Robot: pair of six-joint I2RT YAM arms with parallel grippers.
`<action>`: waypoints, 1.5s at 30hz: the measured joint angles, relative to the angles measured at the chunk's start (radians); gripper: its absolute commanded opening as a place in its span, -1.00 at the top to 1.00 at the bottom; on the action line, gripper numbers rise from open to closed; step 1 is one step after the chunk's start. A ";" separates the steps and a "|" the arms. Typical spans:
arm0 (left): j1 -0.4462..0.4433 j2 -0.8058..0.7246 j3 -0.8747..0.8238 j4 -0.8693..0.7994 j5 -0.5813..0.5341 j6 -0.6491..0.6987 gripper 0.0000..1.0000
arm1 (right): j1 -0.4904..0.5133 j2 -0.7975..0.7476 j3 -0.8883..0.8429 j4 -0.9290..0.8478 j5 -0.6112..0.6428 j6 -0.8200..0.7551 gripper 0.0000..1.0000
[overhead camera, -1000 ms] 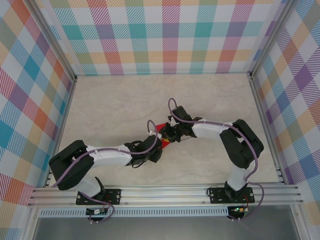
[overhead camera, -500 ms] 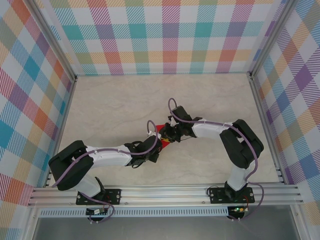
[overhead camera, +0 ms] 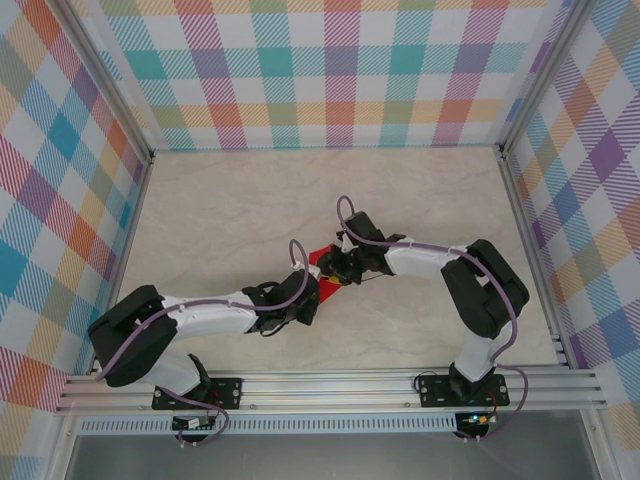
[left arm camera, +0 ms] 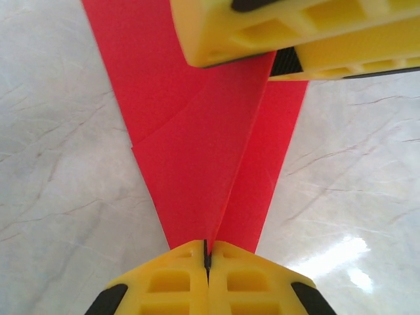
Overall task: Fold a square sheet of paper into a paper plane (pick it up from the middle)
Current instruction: Fourth fold the wing at the center of the table.
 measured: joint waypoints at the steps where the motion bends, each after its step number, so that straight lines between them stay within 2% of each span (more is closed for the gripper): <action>1: 0.009 -0.006 -0.005 0.009 0.021 -0.001 0.97 | -0.003 -0.011 -0.007 0.000 0.000 -0.003 0.25; 5: 0.068 -0.016 -0.029 0.061 0.127 -0.012 0.97 | -0.021 -0.092 -0.048 -0.003 0.009 -0.024 0.06; 11: 0.142 -0.016 -0.085 0.141 0.257 -0.042 0.97 | -0.040 -0.210 -0.103 -0.003 0.031 -0.054 -0.04; 13: 0.158 -0.016 -0.103 0.172 0.296 -0.055 0.97 | -0.042 -0.234 -0.118 -0.003 0.035 -0.061 0.00; 19: 0.233 -0.016 -0.146 0.249 0.420 -0.100 0.97 | -0.042 -0.250 -0.145 0.002 0.023 -0.078 0.31; 25: 0.277 0.006 -0.162 0.312 0.507 -0.137 0.96 | -0.040 -0.195 -0.150 0.063 -0.018 -0.069 0.53; 38: 0.348 0.123 -0.167 0.427 0.683 -0.197 0.96 | -0.018 -0.046 -0.116 0.161 -0.088 -0.042 0.60; 45: 0.374 0.140 -0.173 0.460 0.727 -0.226 0.97 | -0.018 0.011 -0.069 0.186 -0.109 -0.028 0.62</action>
